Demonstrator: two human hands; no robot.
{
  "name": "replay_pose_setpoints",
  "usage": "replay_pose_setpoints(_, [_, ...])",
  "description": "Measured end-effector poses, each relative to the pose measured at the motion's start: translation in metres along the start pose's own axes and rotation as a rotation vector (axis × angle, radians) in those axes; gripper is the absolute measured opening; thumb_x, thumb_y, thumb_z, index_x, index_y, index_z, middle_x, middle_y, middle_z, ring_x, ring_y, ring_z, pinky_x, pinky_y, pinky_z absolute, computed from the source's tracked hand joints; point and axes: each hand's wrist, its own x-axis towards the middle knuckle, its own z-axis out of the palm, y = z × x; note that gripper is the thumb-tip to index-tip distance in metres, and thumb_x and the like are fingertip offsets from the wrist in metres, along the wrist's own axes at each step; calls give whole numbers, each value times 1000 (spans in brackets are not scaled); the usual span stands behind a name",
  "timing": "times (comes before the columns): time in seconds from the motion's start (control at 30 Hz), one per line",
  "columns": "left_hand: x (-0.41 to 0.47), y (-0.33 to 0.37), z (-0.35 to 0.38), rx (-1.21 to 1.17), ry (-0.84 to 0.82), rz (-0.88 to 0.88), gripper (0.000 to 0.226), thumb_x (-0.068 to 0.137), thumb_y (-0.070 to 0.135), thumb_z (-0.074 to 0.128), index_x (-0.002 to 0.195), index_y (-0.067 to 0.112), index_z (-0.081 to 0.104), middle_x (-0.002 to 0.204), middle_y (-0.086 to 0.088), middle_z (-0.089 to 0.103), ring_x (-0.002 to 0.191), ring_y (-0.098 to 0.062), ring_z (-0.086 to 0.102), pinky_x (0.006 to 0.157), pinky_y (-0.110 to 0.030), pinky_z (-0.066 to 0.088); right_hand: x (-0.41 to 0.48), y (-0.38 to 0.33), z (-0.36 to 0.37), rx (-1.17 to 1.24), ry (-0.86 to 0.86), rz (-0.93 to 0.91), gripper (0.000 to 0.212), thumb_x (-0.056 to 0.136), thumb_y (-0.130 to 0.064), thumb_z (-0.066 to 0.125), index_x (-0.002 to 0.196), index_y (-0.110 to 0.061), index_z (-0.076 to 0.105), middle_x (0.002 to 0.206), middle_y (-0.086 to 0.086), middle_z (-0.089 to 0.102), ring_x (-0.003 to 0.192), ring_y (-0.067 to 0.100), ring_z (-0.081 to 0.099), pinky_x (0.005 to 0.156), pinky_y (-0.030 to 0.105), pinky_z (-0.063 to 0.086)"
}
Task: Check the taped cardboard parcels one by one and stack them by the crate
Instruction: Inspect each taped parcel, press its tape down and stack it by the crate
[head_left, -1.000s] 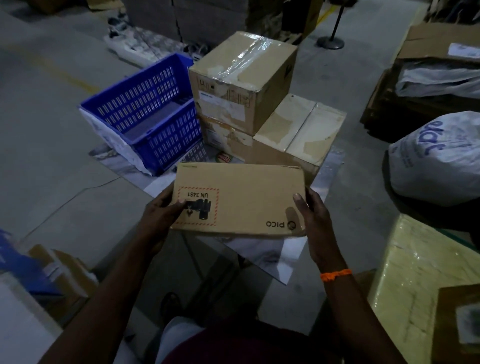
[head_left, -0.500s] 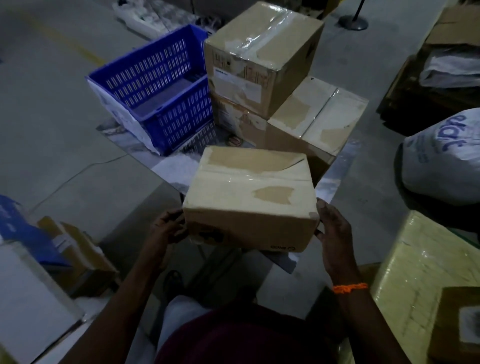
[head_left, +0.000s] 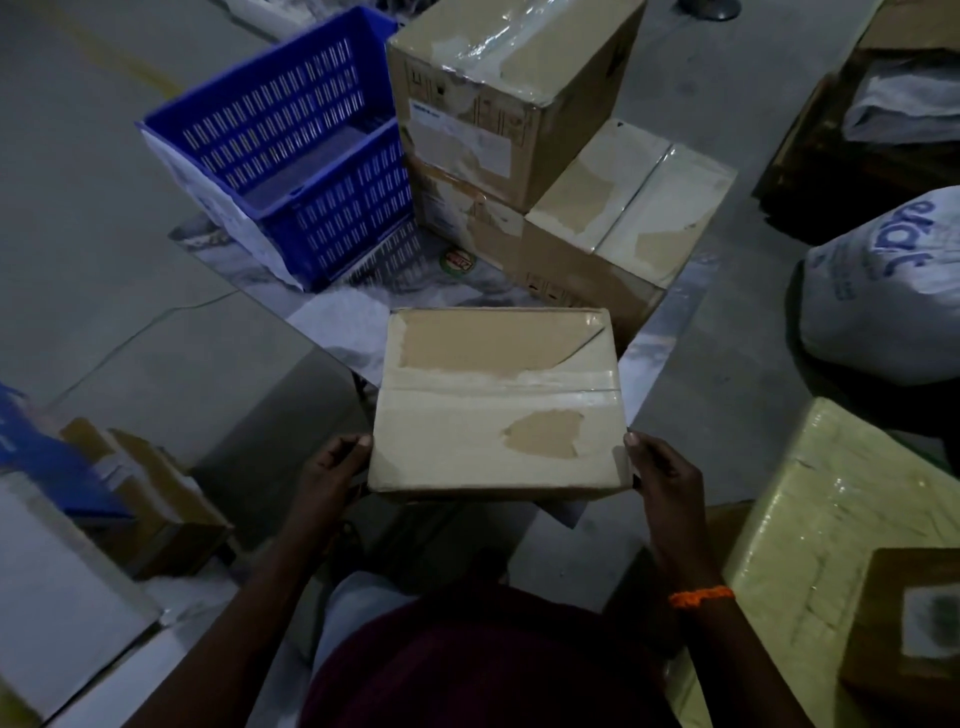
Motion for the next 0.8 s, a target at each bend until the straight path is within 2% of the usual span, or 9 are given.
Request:
replay_pose_setpoints(0.07, [11,8,7,33,10,35,16,104,21,55,110,11,66,108,-6,70,97,-20,65,73,-30,54,8,-4,3,-25,1,-31,9,99,-27,69,104,-30,76,101,-11,78,99,10,71,91,46,60])
replay_pose_setpoints(0.13, [25,19,12,106,-10,77,24,103,27,58,123,14,63,120,-6,67,103,-20,64,81,-34,54,20,-10,9,-53,-26,-67,10,99,-28,69,106,-32,75,103,-13,77,100,6,70,89,39,58])
replay_pose_setpoints(0.23, [43,41,22,197,-88,122,45,95,42,64,137,24,58,130,-1,65,113,-20,63,93,-41,54,45,-22,21,-75,-106,-65,22,98,-30,70,118,-22,74,111,-7,76,104,9,71,87,33,57])
replay_pose_setpoints(0.3, [56,55,28,225,-108,114,56,87,47,65,139,28,57,129,-1,66,112,-22,66,94,-47,56,63,-31,29,-81,-166,-18,29,97,-34,71,121,-18,72,112,0,77,103,17,72,83,32,58])
replay_pose_setpoints(0.37, [65,67,36,209,-142,76,52,87,42,67,137,30,60,125,-1,70,109,-25,68,93,-52,56,77,-40,37,-74,-242,30,31,97,-37,71,123,-20,71,114,3,77,100,18,74,81,33,60])
replay_pose_setpoints(0.47, [68,77,43,173,-161,46,47,93,14,65,138,21,57,125,-5,68,112,-29,66,91,-49,57,88,-50,48,-72,-285,36,33,96,-39,72,126,-25,71,116,-4,76,106,14,72,96,43,59])
replay_pose_setpoints(0.57, [58,84,40,112,-69,39,53,89,4,64,139,19,52,127,-3,63,110,-24,63,79,-40,55,82,-57,50,-51,-280,-53,37,98,-39,70,133,-25,67,122,-9,74,113,7,68,99,36,55])
replay_pose_setpoints(0.7, [41,96,31,-45,29,112,31,99,26,60,130,20,60,115,-2,69,104,-24,64,82,-41,51,67,-67,44,118,-220,-125,35,101,-31,65,134,-18,65,123,-5,73,111,8,69,86,24,55])
replay_pose_setpoints(0.8, [24,112,30,-230,18,140,41,103,46,50,128,16,63,124,-6,68,113,-25,63,89,-44,52,58,-73,37,241,-184,-132,24,106,-27,58,125,-15,66,115,-7,73,110,13,69,84,31,56])
